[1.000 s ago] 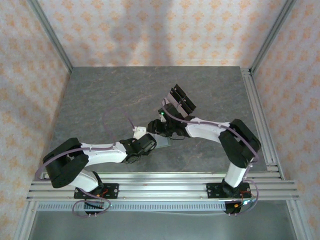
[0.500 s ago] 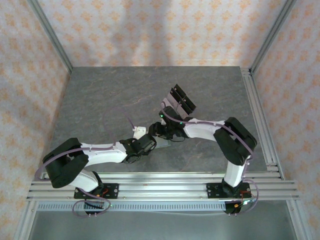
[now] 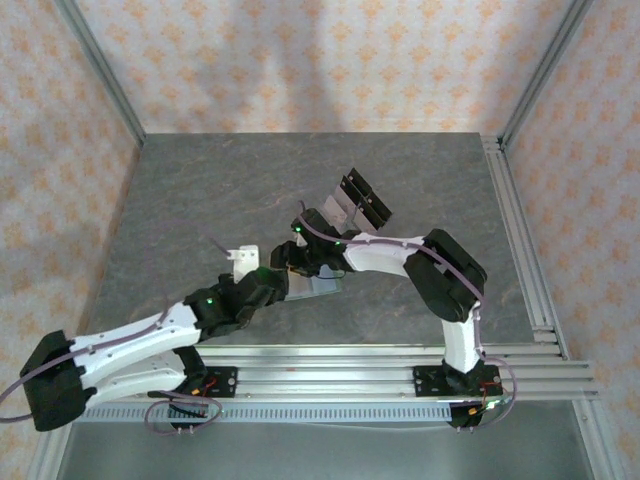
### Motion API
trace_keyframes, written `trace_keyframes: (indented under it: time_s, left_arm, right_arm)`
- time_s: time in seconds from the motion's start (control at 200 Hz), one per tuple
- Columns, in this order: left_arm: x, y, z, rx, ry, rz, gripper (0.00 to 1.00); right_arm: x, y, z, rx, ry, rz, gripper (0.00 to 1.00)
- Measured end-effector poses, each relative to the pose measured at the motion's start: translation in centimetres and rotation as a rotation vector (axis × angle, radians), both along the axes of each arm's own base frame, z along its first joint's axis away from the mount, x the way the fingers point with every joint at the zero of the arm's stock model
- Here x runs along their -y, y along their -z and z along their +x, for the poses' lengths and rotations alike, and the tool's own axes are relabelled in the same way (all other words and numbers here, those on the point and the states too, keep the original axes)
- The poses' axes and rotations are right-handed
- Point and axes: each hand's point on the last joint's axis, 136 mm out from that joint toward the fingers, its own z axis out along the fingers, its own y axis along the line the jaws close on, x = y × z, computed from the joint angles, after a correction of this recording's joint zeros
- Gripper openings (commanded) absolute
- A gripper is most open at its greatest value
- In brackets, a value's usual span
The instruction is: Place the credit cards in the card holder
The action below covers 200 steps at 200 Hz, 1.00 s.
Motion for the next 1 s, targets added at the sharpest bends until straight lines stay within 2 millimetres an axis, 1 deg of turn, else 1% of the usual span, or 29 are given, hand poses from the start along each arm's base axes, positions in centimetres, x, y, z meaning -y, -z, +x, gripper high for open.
trace_keyframes:
  time_s: [0.11,0.175,0.22,0.275,0.42,0.485,0.555,0.611,0.651,0.776,0.826,0.896,1.001]
  left_arm:
    - [-1.4,-1.5,-0.1,0.054,-0.047,-0.011,1.0]
    - [-2.1,-2.0,-0.2,0.076,-0.073,-0.006,1.0]
    - [-2.4,-2.2,-0.1,0.086,-0.085,-0.003,1.0]
    - [-2.7,-2.4,-0.1,0.095,-0.098,0.003,1.0]
    - [-3.5,-2.6,0.2,0.11,-0.131,0.018,1.0]
    - [-3.7,-2.7,0.4,0.115,-0.142,0.028,1.0]
    - [-4.0,-2.6,0.6,0.114,-0.151,0.049,1.0]
    - [-4.0,-2.7,0.9,0.108,-0.158,0.063,1.0]
    - [-4.1,-2.8,1.2,0.104,-0.165,0.072,1.0]
    - [-3.8,-3.3,2.2,0.089,-0.173,0.092,1.0]
    - [-3.5,-3.4,2.5,0.08,-0.17,0.096,1.0]
    - [-3.1,-3.5,2.8,0.07,-0.162,0.104,1.0]
    - [-2.7,-3.5,3.1,0.061,-0.15,0.122,1.0]
  right_arm:
    - [0.1,-0.8,0.5,0.009,-0.002,-0.004,0.52]
    - [1.0,-1.6,1.2,0.022,0.006,-0.02,0.52]
    - [1.9,-2.6,2.1,0.042,0.019,-0.033,0.52]
    - [3.2,-4.0,3.5,0.074,0.037,-0.053,0.52]
    - [6.8,-8.5,8.7,0.222,0.089,-0.147,0.5]
    - [8.6,-9.8,10.6,0.285,0.102,-0.224,0.47]
    - [10.0,-10.6,12.4,0.345,0.101,-0.309,0.43]
    - [10.8,-10.3,13.5,0.375,0.091,-0.388,0.4]
    - [11.3,-9.7,14.2,0.388,0.076,-0.446,0.38]
    - [12.3,-6.7,15.6,0.393,0.009,-0.617,0.32]
    - [12.8,-5.3,15.9,0.387,-0.02,-0.682,0.32]
    - [13.5,-3.9,16.3,0.38,-0.05,-0.755,0.32]
    - [14.3,-2.8,16.8,0.382,-0.083,-0.835,0.32]
